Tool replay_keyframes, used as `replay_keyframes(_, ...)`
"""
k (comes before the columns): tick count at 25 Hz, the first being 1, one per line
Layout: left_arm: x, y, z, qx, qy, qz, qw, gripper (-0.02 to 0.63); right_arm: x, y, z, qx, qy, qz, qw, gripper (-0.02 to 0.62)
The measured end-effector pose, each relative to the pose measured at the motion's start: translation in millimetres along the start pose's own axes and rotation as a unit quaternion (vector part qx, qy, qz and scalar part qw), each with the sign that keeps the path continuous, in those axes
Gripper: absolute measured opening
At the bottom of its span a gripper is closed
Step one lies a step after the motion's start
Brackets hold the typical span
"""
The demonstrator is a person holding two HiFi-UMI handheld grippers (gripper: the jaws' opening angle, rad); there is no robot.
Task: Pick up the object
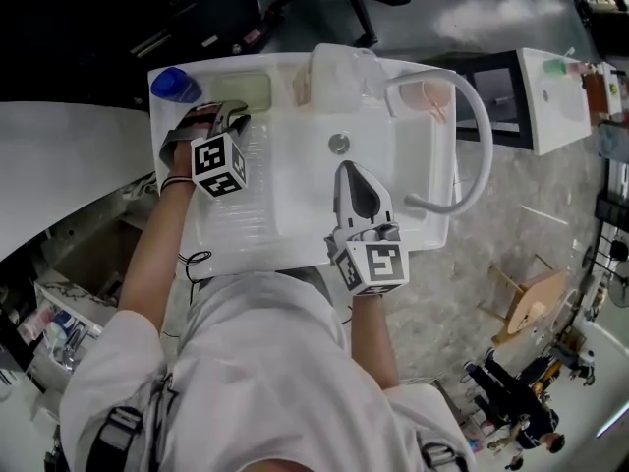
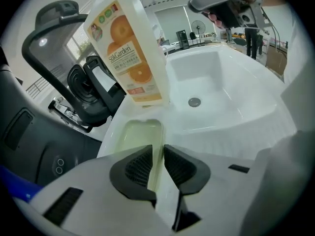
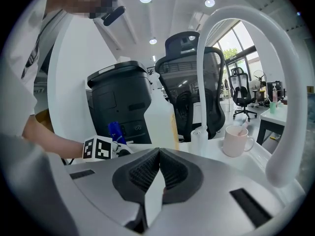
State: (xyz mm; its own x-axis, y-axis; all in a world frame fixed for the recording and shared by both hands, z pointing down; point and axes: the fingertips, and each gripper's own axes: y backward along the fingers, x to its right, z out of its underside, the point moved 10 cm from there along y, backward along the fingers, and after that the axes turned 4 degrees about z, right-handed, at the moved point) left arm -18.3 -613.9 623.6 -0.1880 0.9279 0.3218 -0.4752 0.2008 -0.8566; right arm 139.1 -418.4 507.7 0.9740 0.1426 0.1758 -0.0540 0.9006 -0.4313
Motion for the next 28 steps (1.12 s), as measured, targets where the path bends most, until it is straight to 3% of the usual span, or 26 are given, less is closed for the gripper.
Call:
replay_keyframes(13,4,5,-9,0.003,0.006,-0.005,1.0,0.046,5,5,-2,0.01,-0.002,-0.007,1.0,0.003)
replay_keyframes(21,2,44,-25,0.064,0.093,-0.028,0.9933,0.044,0,25,-5,0.029,0.001,-0.018,0.999,0.003)
replay_keyframes(28,14,94,-41,0.102,0.121,-0.074,0.9846,0.044,-1,52,-10,0.057,0.004,-0.028,0.998,0.003)
